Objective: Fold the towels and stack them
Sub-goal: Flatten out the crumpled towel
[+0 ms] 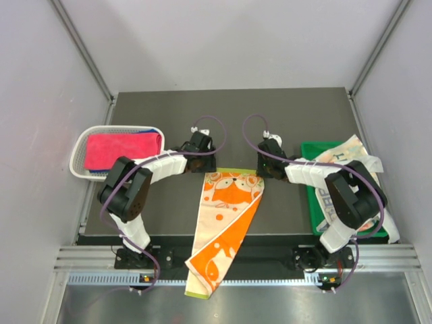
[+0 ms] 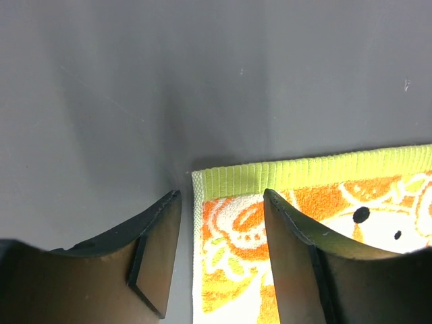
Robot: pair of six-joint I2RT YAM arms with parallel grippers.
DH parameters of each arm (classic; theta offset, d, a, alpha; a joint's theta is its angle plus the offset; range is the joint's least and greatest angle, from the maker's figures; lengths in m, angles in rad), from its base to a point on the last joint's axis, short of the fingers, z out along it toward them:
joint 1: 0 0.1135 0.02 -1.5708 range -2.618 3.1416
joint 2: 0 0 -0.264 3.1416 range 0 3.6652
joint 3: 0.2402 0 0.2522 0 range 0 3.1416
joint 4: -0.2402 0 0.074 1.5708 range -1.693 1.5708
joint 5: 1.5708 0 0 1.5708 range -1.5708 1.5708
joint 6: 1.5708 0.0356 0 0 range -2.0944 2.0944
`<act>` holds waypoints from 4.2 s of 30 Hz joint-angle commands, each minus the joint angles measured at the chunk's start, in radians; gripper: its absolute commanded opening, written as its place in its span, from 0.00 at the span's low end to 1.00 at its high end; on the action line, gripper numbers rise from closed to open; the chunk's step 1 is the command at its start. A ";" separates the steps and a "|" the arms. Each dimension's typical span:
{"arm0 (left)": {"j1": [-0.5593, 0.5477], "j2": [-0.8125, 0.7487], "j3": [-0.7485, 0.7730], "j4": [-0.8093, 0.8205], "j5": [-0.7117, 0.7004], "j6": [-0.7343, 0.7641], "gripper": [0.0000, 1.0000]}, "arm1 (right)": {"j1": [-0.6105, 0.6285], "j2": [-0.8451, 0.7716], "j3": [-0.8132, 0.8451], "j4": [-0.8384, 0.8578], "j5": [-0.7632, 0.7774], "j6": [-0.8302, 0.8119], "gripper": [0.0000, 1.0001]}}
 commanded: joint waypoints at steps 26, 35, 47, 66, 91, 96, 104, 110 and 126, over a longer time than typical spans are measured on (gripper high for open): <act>-0.084 0.058 0.045 -0.197 -0.167 0.009 0.00 | 0.014 0.024 0.084 -0.052 0.011 -0.056 0.17; -0.084 -0.111 0.070 -0.240 -0.273 0.006 0.00 | 0.014 -0.061 0.119 -0.074 0.050 -0.100 0.16; -0.084 -0.440 0.095 -0.182 -0.280 0.077 0.00 | 0.018 -0.275 0.194 -0.085 0.022 -0.192 0.12; -0.087 -0.827 0.253 -0.114 -0.011 0.255 0.00 | 0.150 -0.650 0.380 -0.083 0.019 -0.363 0.10; -0.089 -0.959 0.342 -0.075 0.230 0.243 0.00 | 0.192 -0.826 0.425 -0.085 -0.042 -0.400 0.09; -0.087 -0.967 0.354 -0.068 0.256 0.223 0.00 | 0.192 -0.848 0.431 -0.094 -0.074 -0.397 0.09; -0.087 -0.962 0.329 -0.059 0.179 0.220 0.00 | 0.192 -0.822 0.435 -0.125 -0.067 -0.401 0.09; -0.087 -0.858 0.294 -0.016 0.050 0.252 0.00 | 0.187 -0.689 0.466 -0.143 0.042 -0.447 0.10; 0.292 -0.295 0.430 0.307 0.085 0.175 0.00 | -0.115 -0.050 0.740 0.199 -0.125 -0.490 0.08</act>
